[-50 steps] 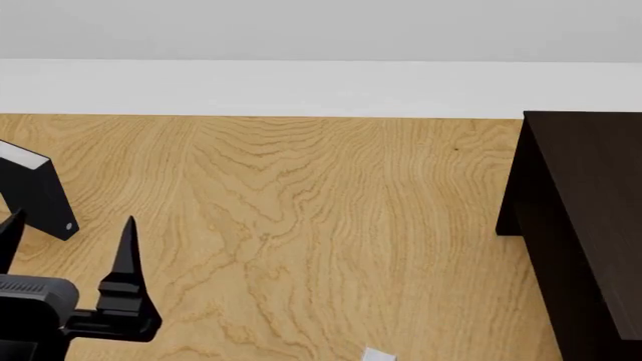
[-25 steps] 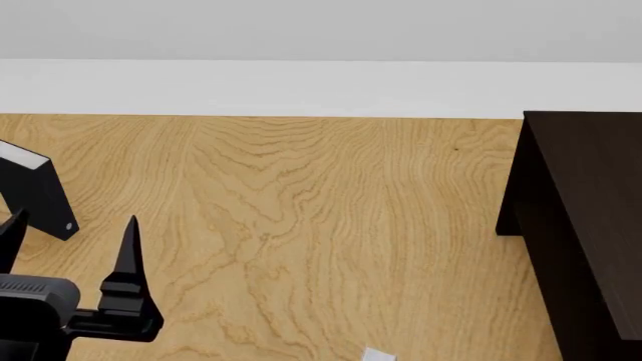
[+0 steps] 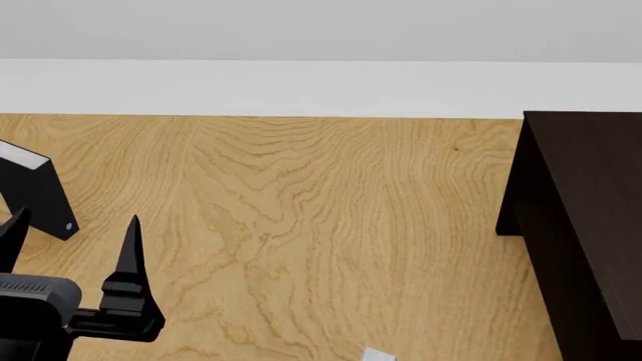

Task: Pick up the book on the right and place it on the cabinet shelf.

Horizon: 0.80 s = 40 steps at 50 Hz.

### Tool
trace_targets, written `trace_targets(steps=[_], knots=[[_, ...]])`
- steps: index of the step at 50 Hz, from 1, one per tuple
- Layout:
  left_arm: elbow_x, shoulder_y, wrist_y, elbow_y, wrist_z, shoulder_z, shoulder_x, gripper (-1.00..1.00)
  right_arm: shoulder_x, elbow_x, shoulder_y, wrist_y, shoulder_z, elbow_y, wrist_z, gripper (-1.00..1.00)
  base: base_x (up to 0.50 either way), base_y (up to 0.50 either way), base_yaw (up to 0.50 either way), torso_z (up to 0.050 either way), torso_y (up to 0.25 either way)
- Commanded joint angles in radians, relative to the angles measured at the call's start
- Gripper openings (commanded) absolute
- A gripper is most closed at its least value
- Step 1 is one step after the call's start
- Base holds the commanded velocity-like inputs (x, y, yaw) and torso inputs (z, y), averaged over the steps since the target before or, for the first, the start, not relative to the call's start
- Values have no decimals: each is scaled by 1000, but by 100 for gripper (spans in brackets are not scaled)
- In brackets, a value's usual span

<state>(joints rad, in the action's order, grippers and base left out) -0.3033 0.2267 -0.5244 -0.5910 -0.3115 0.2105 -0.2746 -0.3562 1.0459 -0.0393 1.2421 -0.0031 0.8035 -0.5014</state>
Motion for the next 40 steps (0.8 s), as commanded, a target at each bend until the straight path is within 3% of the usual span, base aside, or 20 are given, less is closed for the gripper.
trace_targets(steps=[1, 40], knots=[[-4, 0, 4, 4, -3, 2, -5, 100, -3, -25, -11, -20, -42, -36, 17, 100, 0, 0, 0, 0, 0], [-23, 3, 18, 13, -11, 10, -18, 100, -11, -104, -14, -109, -134, -191, 91, 100, 0, 0, 0, 0, 0]])
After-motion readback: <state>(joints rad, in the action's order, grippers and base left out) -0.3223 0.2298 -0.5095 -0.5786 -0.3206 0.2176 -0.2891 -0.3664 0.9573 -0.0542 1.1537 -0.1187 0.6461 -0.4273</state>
